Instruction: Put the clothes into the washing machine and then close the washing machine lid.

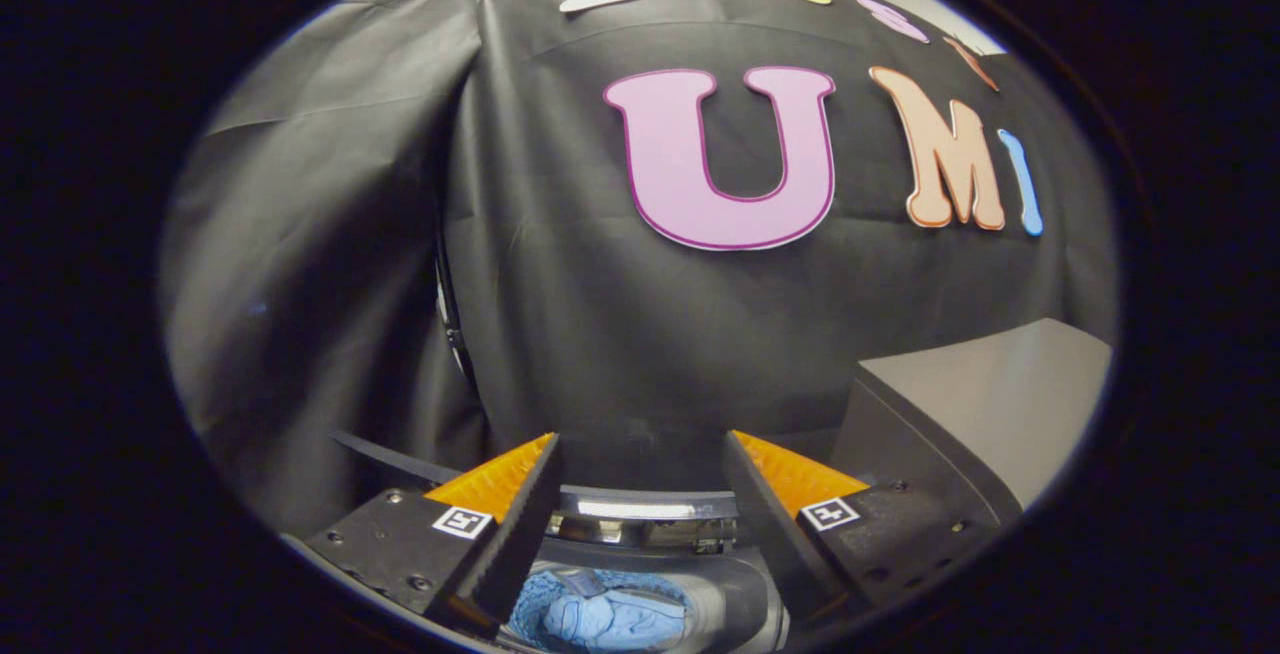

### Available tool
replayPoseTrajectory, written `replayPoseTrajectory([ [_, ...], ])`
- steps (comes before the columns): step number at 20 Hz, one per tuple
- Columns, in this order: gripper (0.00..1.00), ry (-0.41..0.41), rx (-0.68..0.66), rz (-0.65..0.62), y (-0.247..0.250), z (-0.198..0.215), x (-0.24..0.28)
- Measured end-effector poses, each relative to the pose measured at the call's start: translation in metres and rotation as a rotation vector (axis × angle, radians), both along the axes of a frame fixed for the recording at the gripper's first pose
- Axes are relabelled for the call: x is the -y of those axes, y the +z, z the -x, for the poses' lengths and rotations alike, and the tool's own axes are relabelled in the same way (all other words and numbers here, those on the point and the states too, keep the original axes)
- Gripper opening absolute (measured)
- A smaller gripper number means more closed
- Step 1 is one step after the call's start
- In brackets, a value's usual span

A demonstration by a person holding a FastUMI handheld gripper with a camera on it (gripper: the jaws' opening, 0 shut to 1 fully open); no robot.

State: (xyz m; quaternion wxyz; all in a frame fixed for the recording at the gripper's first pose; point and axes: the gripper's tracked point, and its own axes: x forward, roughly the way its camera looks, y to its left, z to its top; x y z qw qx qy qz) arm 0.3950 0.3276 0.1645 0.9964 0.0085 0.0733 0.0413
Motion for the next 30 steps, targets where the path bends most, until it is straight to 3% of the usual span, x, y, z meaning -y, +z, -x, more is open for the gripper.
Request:
replayPoseTrajectory([
  [16, 0.96, -0.011, -0.055, -0.02, -0.02, 0.024, 0.01],
  [30, 0.96, 0.017, 0.078, -0.04, 0.033, 0.074, 0.036],
])
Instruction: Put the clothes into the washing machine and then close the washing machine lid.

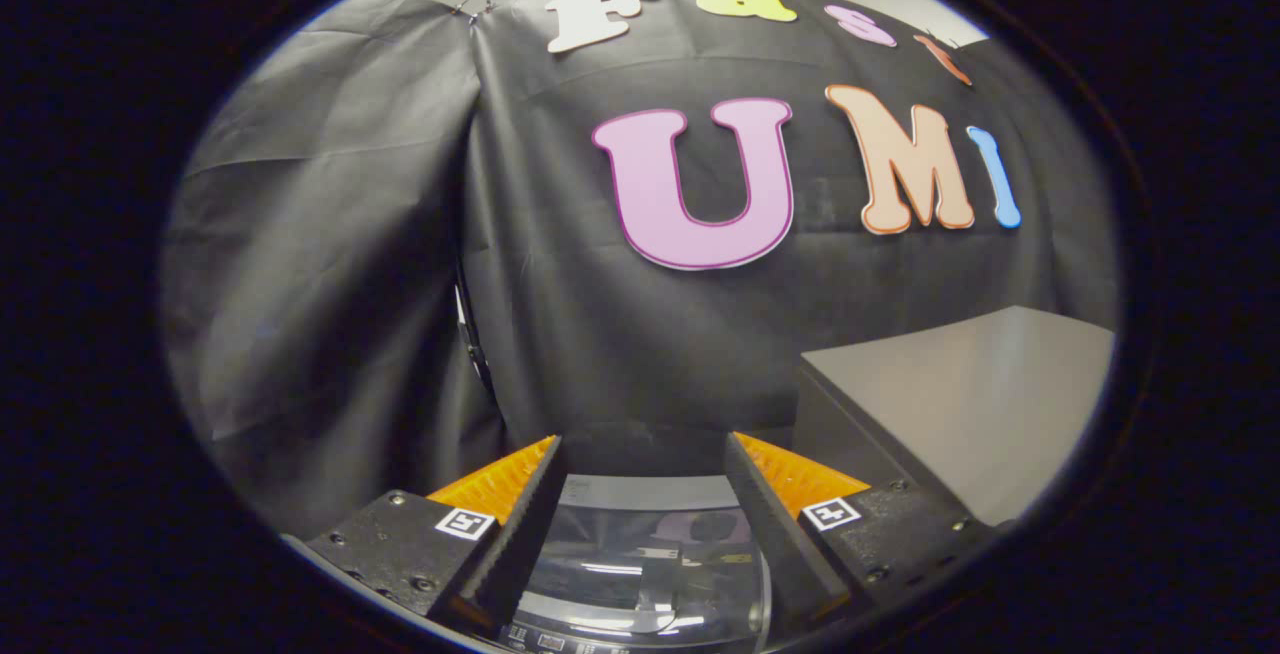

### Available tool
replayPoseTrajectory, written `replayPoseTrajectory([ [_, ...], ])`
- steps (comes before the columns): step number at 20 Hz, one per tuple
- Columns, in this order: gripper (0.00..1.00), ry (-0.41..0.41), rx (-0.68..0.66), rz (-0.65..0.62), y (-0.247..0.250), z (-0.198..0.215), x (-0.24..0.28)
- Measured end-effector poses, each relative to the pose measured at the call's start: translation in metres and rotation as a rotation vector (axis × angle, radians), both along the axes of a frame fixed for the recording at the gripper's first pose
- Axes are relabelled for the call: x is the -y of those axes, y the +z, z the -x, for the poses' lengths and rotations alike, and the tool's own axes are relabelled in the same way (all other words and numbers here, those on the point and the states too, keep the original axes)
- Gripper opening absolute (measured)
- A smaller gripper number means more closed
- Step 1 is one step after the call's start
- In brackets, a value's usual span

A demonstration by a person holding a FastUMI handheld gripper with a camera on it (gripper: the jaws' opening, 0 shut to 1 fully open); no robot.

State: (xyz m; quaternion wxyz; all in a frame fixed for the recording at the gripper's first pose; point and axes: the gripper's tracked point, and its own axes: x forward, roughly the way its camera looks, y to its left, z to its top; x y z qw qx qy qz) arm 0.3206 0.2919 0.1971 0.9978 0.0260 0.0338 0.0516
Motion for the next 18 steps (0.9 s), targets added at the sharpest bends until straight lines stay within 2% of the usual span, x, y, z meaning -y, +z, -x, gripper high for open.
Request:
replayPoseTrajectory([
  [8, 0.96, -0.043, 0.141, 0.051, 0.066, 0.062, 0.068],
  [14, 0.96, -0.141, 0.153, 0.094, 0.064, 0.121, 0.152],
  [18, 0.96, -0.151, 0.136, 0.056, 0.042, 0.155, 0.195],
])
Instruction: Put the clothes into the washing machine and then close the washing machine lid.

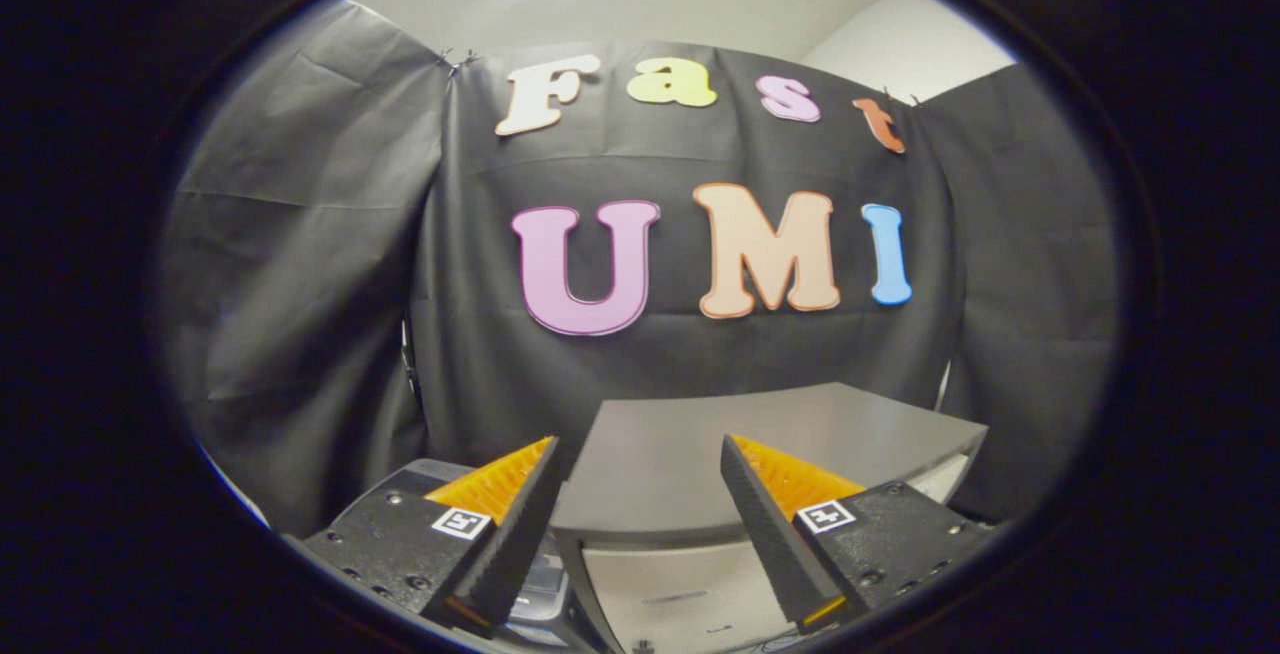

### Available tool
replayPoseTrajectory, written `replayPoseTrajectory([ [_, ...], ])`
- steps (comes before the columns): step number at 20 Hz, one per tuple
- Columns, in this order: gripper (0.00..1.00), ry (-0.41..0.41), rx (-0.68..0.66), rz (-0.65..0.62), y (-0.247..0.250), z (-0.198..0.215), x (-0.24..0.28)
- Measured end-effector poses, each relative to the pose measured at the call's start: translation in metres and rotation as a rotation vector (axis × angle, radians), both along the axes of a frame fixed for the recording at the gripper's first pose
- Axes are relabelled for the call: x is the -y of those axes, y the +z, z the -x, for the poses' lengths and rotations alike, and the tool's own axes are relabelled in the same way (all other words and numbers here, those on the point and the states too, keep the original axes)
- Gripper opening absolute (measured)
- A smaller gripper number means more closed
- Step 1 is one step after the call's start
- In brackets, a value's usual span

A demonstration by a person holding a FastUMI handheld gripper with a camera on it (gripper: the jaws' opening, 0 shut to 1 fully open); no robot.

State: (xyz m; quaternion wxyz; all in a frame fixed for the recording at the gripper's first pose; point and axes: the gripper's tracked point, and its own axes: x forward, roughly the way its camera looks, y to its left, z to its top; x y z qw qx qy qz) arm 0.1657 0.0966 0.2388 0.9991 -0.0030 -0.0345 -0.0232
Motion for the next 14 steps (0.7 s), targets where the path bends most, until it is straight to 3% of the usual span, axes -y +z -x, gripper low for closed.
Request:
replayPoseTrajectory([
  [8, 0.96, 0.007, 0.036, 0.006, -0.065, 0.05, 0.072],
  [14, 0.96, 0.071, 0.1, 0.031, -0.131, 0.092, 0.09],
])
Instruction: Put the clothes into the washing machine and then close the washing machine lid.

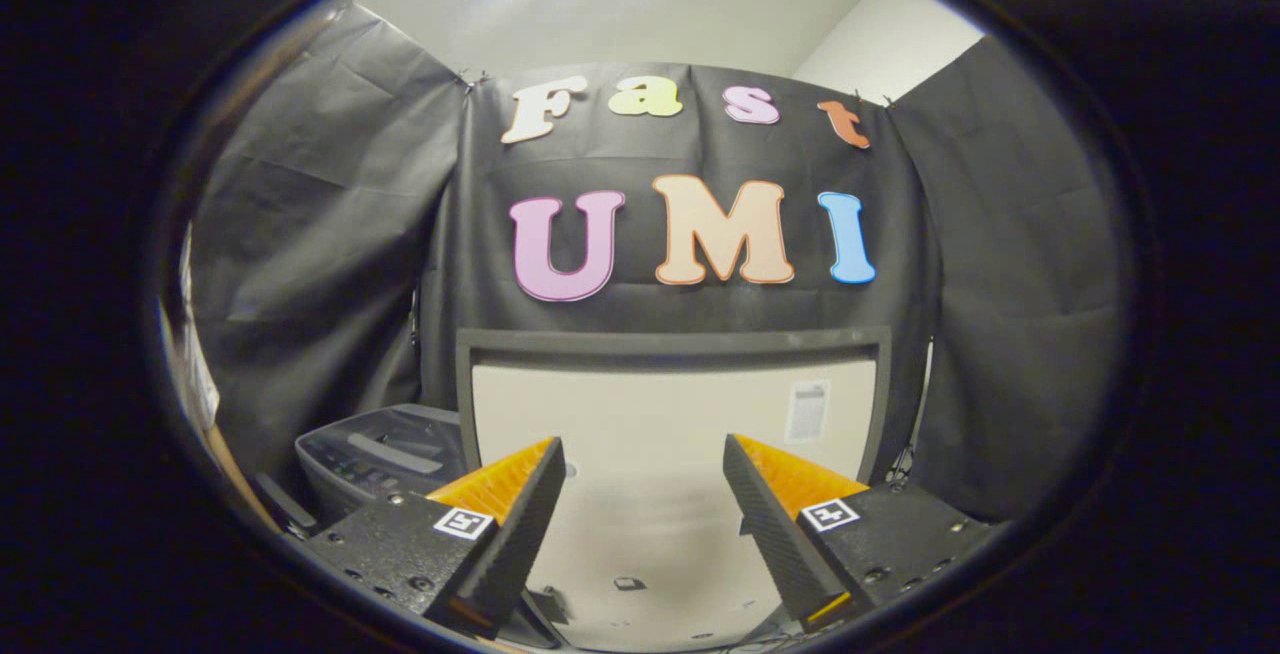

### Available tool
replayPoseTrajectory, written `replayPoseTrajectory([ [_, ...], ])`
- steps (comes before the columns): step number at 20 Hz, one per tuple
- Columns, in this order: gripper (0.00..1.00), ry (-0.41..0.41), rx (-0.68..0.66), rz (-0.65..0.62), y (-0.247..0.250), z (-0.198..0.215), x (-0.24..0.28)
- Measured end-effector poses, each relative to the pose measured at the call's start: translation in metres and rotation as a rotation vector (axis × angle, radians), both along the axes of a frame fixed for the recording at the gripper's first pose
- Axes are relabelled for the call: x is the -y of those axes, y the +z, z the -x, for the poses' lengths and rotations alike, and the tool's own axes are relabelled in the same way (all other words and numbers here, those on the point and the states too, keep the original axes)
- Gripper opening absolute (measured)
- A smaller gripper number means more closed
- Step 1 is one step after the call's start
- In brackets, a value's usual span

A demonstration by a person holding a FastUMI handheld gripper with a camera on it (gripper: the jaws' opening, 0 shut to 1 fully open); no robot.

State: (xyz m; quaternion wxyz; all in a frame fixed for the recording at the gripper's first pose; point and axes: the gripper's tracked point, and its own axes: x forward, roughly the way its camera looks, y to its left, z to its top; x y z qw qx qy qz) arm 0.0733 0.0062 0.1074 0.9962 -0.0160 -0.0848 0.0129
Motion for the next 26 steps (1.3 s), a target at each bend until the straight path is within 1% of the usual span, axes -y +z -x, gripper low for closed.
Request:
replayPoseTrajectory([
  [3, 0.96, -0.009, 0.013, -0.028, -0.027, 0.022, 0.008],
  [6, 0.96, -0.021, -0.021, -0.058, -0.049, 0.038, 0.014],
  [9, 0.97, -0.02, -0.037, -0.057, -0.063, 0.05, 0.015],
  [16, 0.97, -0.021, -0.102, -0.047, -0.092, 0.056, 0.012],
  [18, 0.97, -0.02, -0.12, -0.021, -0.096, 0.057, 0.01],
  [20, 0.97, -0.014, -0.173, -0.019, -0.111, 0.054, 0.009],
  [21, 0.98, -0.013, -0.169, -0.016, -0.105, 0.056, 0.009],
  [23, 0.97, -0.018, -0.144, -0.02, -0.1, 0.056, 0.009],
  [26, 0.97, -0.019, -0.155, -0.022, -0.104, 0.056, 0.009],
])
